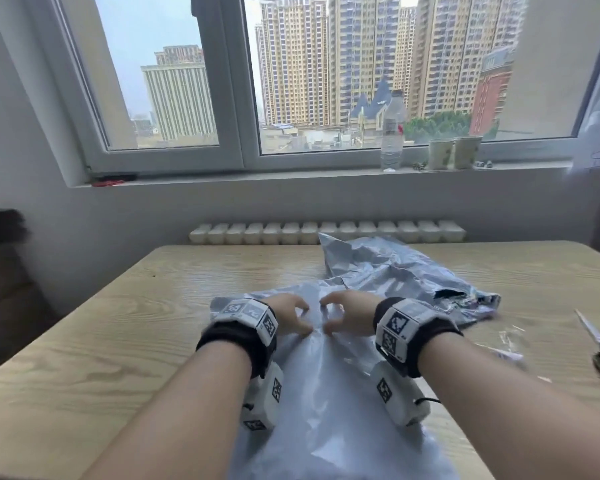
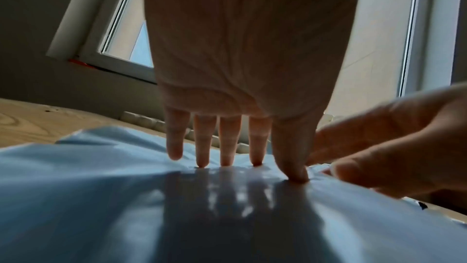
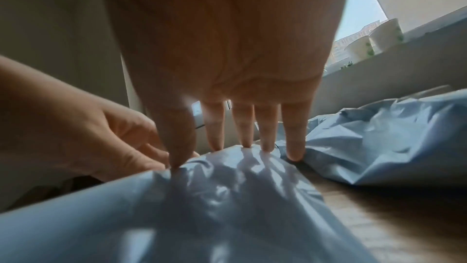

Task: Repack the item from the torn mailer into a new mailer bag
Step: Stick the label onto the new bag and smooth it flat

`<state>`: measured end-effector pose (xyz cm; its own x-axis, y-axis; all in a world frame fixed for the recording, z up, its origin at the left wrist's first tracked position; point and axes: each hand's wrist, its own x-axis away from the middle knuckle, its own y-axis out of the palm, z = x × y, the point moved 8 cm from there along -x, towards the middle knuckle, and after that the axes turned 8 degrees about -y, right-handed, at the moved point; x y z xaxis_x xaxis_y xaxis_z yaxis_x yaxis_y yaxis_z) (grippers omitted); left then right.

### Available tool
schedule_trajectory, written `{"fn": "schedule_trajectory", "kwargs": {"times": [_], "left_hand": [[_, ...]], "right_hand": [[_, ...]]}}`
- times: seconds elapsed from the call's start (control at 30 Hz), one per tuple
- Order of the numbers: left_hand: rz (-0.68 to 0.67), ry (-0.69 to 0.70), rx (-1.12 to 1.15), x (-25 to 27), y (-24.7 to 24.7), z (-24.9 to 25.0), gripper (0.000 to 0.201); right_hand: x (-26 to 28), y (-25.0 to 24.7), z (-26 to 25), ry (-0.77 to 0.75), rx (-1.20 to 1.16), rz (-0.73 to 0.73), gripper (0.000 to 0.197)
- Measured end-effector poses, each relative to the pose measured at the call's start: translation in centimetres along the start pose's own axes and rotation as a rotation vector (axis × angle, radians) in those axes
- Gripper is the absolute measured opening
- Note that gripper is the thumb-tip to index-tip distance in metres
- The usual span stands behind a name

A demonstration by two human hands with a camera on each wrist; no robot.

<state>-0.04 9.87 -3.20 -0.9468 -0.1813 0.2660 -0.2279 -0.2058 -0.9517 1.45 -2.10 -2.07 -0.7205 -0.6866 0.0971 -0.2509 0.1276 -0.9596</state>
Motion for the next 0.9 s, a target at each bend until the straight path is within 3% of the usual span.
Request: {"fn": "schedule_trajectory", "kwargs": {"times": [0.13, 0.27, 0.47, 0.7, 0.9], "left_hand": [[0.068, 0.012, 0.126, 0.3, -1.9, 1.9, 0.054], [0.1, 0.128, 0.168, 1.7, -3.4, 7.7, 0.045], [0.032, 0.271, 0.177, 2.9, -0.2, 16.8, 0.035], [0.086, 0.322, 0.201, 2.7, 2.2, 22.3, 0.026], [0.081, 0.386, 0.181, 2.4, 3.6, 25.3, 0.031]], "right_hand": [[1.9, -1.8, 2.0, 0.03, -0.067, 0.096, 0.05], [5.6, -4.3, 5.1, 0.113, -0.127, 0.214, 0.032], [13.3, -6.2, 12.3, 0.281, -0.176, 0.348, 0.016], [18.2, -3.7, 18.4, 0.44, -0.148, 0.274, 0.037], [18.7, -2.5, 20.2, 0.478, -0.101, 0.274, 0.011]]}}
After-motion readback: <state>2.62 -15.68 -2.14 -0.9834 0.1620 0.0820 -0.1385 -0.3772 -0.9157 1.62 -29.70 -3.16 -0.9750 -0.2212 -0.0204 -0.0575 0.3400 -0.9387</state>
